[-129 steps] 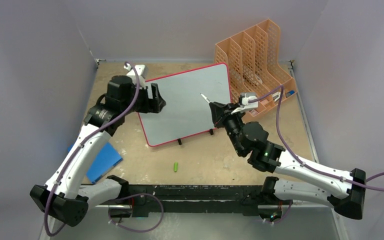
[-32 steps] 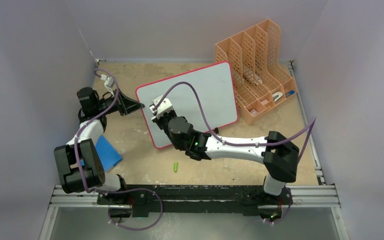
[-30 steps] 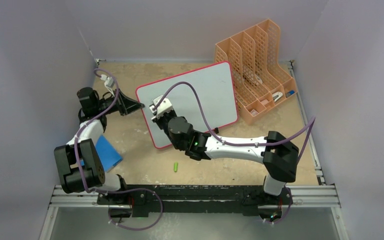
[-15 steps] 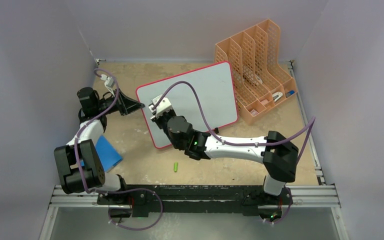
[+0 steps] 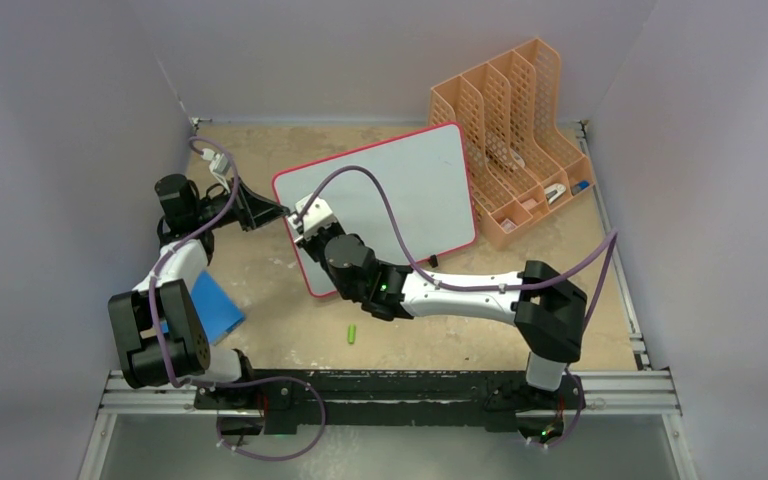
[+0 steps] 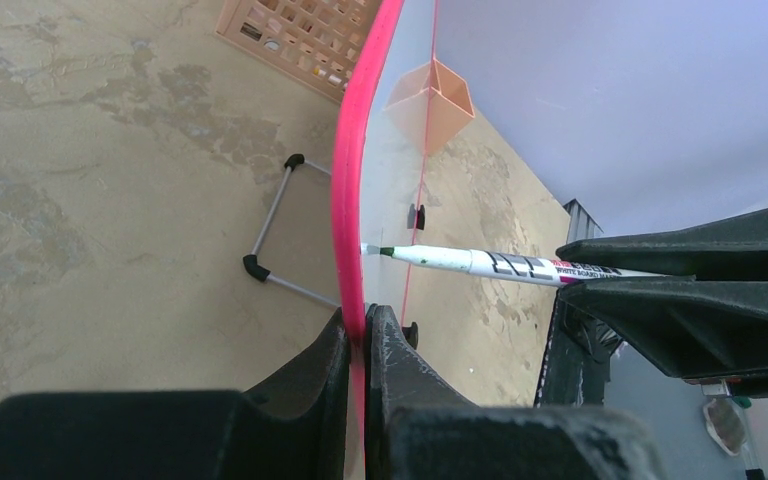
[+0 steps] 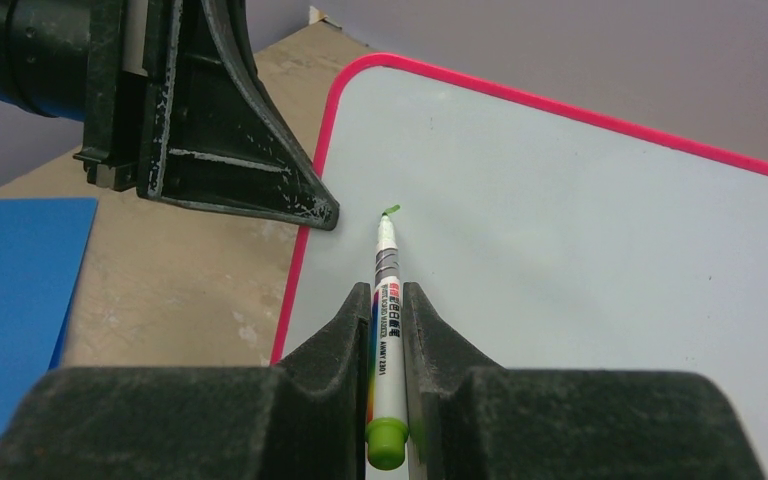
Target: Write a sentence on the whiteboard
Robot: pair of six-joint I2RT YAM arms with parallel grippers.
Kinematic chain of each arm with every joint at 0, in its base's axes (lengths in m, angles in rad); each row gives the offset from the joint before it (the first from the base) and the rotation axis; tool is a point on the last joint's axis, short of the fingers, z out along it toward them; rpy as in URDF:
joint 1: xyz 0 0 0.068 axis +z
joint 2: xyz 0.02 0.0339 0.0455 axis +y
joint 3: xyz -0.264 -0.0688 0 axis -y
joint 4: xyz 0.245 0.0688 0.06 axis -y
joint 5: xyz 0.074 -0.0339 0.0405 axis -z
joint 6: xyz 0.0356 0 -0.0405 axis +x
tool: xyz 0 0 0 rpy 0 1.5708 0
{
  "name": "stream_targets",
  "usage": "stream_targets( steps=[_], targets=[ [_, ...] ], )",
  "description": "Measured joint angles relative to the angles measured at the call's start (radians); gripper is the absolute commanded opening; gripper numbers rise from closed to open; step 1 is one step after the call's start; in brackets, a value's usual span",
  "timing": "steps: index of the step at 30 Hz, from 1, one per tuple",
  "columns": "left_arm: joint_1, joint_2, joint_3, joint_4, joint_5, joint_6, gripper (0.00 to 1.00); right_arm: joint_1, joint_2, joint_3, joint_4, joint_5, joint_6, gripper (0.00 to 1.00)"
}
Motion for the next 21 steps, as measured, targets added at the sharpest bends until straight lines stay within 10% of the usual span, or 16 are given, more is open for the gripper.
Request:
stream_targets(
  steps=[21],
  targets=[
    [0.000, -0.001, 0.000, -0.002, -0.002, 0.000, 0.00, 0.019, 0.000, 0.000, -0.056, 0.001, 0.028, 0.00]
  ],
)
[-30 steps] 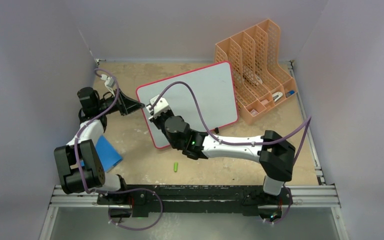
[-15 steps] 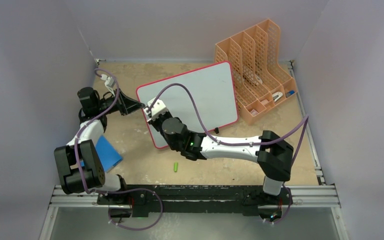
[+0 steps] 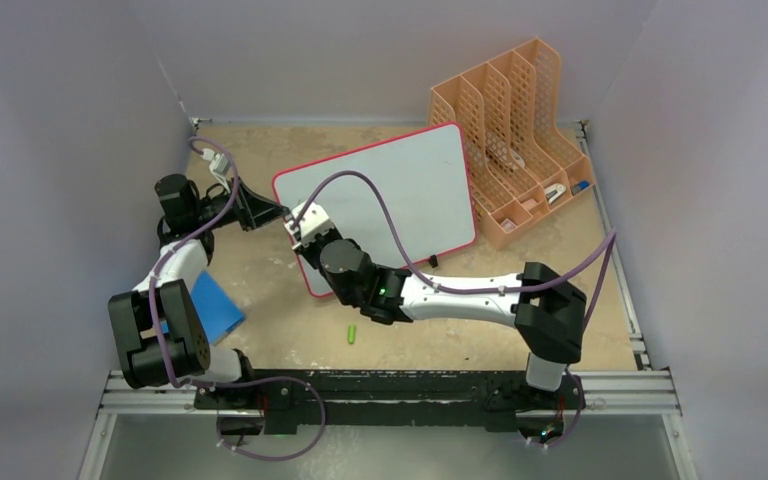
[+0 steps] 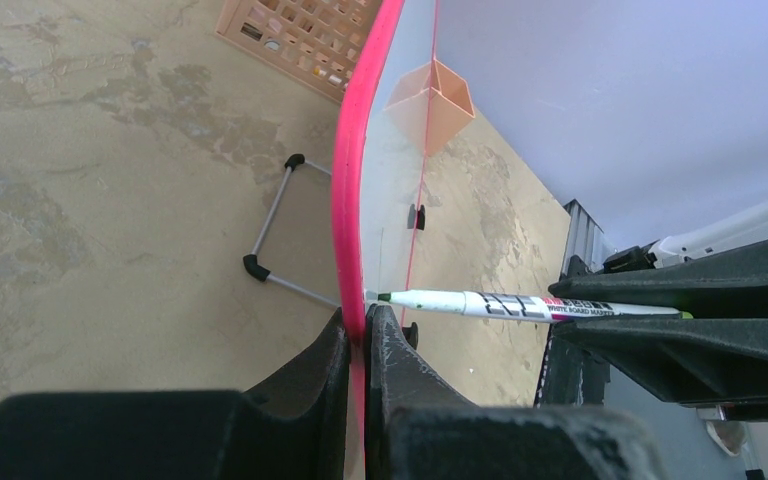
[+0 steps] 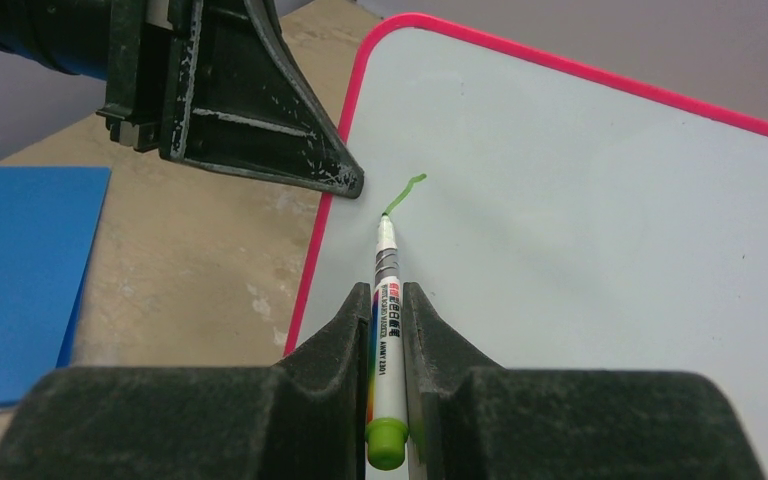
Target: Write a sentence on the whiteboard
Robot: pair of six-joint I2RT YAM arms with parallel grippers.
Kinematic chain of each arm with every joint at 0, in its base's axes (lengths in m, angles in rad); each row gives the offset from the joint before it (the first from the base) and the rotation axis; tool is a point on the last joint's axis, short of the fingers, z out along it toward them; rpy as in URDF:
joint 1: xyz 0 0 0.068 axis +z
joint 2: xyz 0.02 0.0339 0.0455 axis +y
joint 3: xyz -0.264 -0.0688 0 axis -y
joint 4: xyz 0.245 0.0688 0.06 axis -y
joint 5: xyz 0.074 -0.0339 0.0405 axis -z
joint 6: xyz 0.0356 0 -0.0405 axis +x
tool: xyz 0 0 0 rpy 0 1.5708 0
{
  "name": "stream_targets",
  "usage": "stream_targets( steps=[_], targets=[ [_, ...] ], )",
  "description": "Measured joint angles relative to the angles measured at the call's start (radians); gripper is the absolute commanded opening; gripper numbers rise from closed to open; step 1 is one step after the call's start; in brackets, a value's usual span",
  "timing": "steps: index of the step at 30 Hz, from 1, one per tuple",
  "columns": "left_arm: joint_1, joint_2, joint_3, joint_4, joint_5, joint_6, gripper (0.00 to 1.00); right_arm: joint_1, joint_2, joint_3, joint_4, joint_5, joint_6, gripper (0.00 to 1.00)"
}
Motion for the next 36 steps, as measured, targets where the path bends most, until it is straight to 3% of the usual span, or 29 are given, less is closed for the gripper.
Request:
stream_targets(
  steps=[36],
  targets=[
    [0.000, 0.000, 0.000, -0.001, 0.000, 0.000, 0.00, 0.022, -0.002, -0.019, -0.035, 0.018, 0.032, 0.00]
  ],
)
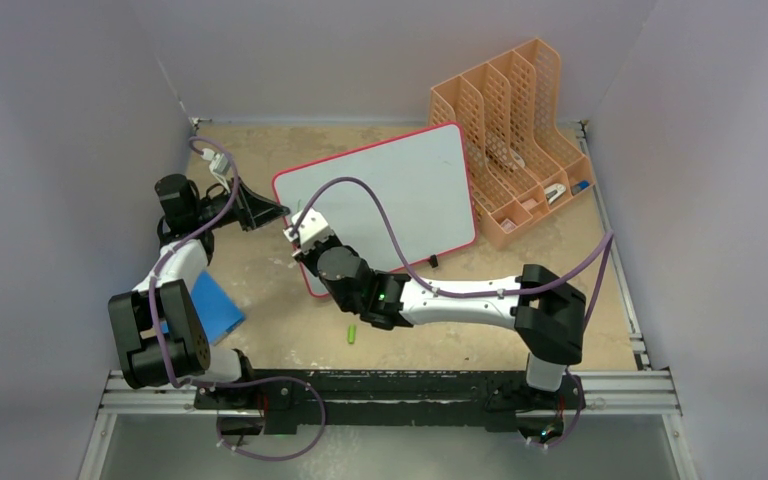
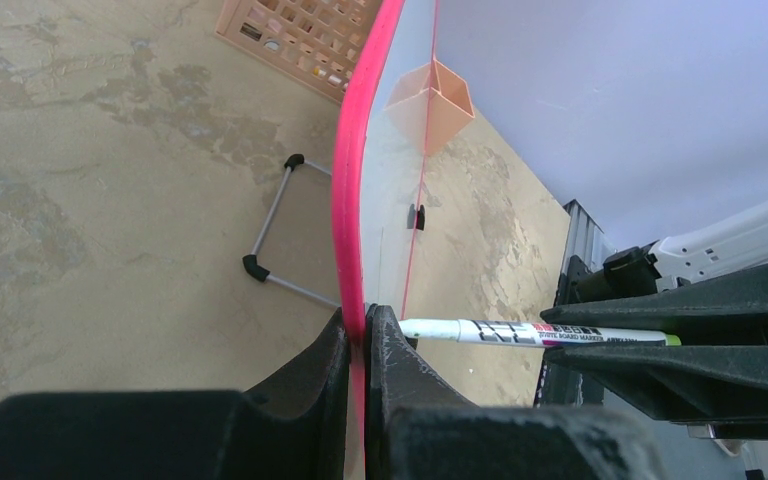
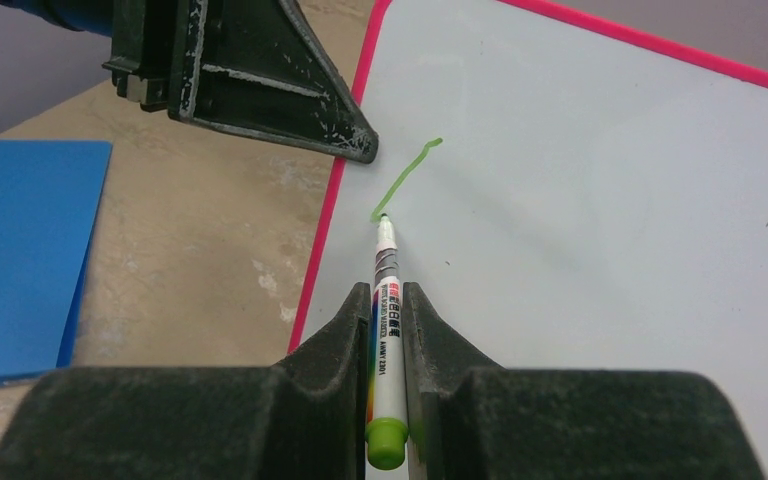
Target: Write a sentence on the whiteboard
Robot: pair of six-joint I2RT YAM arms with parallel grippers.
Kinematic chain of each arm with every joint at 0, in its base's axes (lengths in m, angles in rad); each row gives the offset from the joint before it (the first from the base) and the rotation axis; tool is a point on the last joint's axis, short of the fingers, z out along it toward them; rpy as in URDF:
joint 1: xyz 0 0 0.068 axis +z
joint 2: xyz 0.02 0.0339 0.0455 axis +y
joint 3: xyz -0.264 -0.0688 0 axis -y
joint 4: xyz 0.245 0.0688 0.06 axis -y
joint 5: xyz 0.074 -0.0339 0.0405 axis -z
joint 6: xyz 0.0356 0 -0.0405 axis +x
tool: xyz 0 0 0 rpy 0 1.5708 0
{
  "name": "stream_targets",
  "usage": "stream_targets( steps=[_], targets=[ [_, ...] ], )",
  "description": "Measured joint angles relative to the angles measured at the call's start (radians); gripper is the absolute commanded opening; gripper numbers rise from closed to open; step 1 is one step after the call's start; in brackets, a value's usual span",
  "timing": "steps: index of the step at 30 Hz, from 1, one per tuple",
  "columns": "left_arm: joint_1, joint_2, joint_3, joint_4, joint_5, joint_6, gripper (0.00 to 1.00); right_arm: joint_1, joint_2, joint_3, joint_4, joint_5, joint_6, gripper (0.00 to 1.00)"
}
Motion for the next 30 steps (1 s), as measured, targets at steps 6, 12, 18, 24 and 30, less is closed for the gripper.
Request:
stream_targets(
  steps=[6, 12, 18, 24, 30],
  targets=[
    [-0.001, -0.002, 0.000, 0.000, 0.000, 0.000, 0.00, 0.000, 0.000, 0.004, 0.001, 0.011, -0.003, 0.00],
    [-0.006, -0.002, 0.000, 0.000, 0.000, 0.000, 0.00, 0.000, 0.001, 0.017, 0.003, 0.013, -0.006, 0.00],
    [-0.011, -0.002, 0.000, -0.003, 0.000, 0.000, 0.00, 0.000, 0.001, 0.023, 0.013, 0.014, -0.013, 0.00],
    [-0.011, -0.002, 0.000, -0.003, 0.000, 0.000, 0.00, 0.000, -0.002, 0.023, 0.015, 0.014, -0.014, 0.00],
    [-0.011, -0.004, 0.000, -0.005, -0.001, 0.001, 0.00, 0.000, -0.014, 0.023, 0.016, 0.016, -0.014, 0.00]
  ],
)
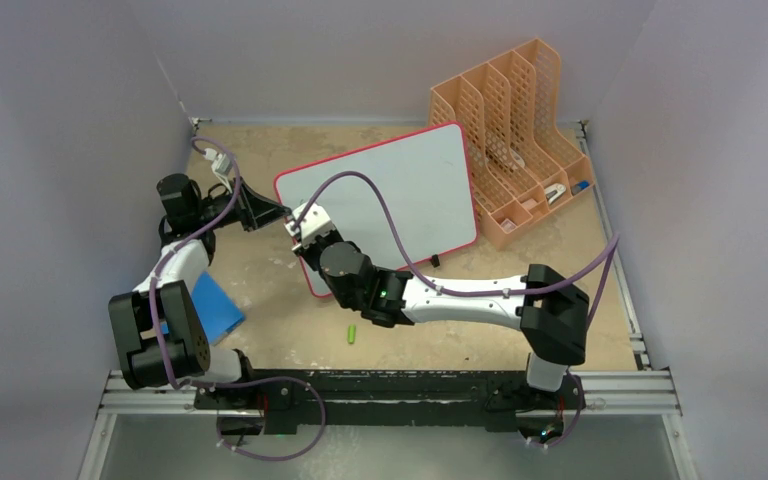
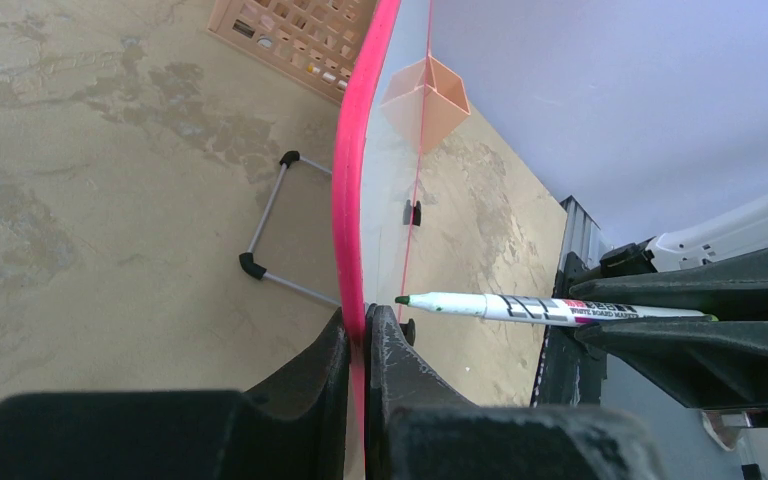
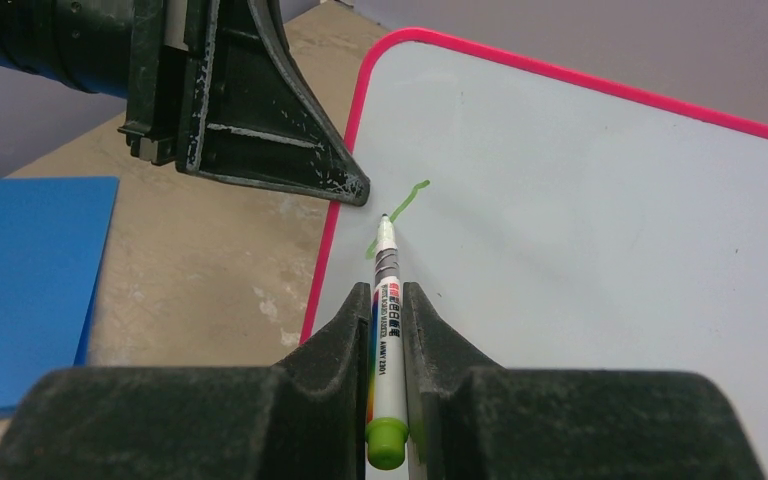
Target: Write a sentence on the whiteboard
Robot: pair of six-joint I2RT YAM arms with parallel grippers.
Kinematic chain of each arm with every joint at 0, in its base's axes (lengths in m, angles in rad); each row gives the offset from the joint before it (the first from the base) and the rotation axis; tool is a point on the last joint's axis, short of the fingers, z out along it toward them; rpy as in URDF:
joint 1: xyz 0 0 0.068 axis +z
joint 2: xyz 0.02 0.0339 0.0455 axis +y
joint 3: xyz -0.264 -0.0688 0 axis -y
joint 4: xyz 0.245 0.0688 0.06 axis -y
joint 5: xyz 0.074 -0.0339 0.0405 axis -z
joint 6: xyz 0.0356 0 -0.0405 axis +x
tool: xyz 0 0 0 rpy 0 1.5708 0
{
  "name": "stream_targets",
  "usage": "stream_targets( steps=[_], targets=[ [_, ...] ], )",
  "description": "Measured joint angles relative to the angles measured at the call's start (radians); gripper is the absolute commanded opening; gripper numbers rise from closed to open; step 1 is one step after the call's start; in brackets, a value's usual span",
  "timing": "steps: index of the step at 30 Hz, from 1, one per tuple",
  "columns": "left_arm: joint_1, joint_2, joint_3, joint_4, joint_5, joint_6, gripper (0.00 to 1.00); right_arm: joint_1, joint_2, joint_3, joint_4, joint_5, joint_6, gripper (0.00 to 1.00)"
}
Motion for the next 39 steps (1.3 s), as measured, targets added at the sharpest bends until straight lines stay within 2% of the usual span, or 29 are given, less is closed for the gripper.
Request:
stream_targets(
  steps=[39],
  targets=[
    [0.000, -0.001, 0.000, -0.003, -0.001, 0.001, 0.00, 0.000, 0.003, 0.000, 0.020, 0.042, -0.005, 0.00]
  ],
)
